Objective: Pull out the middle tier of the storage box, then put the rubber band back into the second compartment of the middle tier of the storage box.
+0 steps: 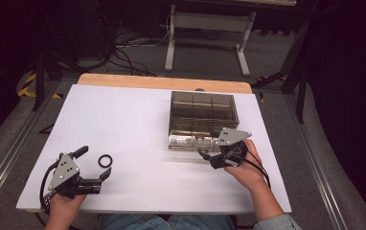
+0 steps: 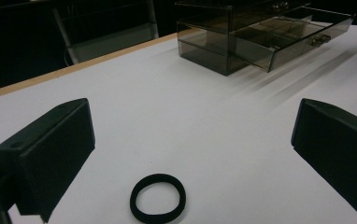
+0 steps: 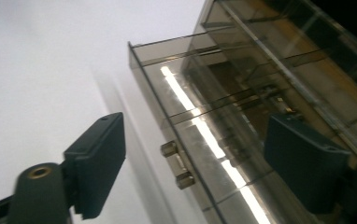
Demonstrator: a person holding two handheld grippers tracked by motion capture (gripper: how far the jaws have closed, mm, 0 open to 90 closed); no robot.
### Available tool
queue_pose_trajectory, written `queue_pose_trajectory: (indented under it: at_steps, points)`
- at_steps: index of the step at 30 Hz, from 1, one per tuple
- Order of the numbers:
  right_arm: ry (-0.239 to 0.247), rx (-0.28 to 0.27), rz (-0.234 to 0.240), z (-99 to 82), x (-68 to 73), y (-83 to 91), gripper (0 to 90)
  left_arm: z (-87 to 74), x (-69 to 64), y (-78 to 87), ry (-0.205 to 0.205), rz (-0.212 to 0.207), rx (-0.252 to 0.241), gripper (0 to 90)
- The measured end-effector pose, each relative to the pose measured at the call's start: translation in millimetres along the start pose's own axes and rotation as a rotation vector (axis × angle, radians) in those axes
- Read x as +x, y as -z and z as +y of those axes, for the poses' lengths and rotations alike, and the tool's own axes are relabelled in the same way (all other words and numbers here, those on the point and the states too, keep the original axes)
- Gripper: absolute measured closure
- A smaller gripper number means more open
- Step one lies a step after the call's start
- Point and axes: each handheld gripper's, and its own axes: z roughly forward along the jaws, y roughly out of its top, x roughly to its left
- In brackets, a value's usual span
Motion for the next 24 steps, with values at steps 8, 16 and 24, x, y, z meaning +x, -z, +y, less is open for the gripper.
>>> queue_pose_trajectory:
  at_steps: [8, 16, 24]
  points:
    - [-0.006, -0.070, -0.055, -0.4, 6.7, 16.6, 17.4, 0.9, 0.8, 1.4, -0.008, 0.002, -0.001, 0.4]
    - [-0.070, -0.107, -0.064, -14.0, 10.0, 32.2, 12.0, 1.3, 2.1, 2.2, -0.012, 0.002, -0.003, 0.4]
    - [-0.136, -0.178, -0.110, -35.8, 17.2, 44.7, 5.2, 1.7, 1.4, 2.8, -0.016, 0.009, -0.004, 0.4]
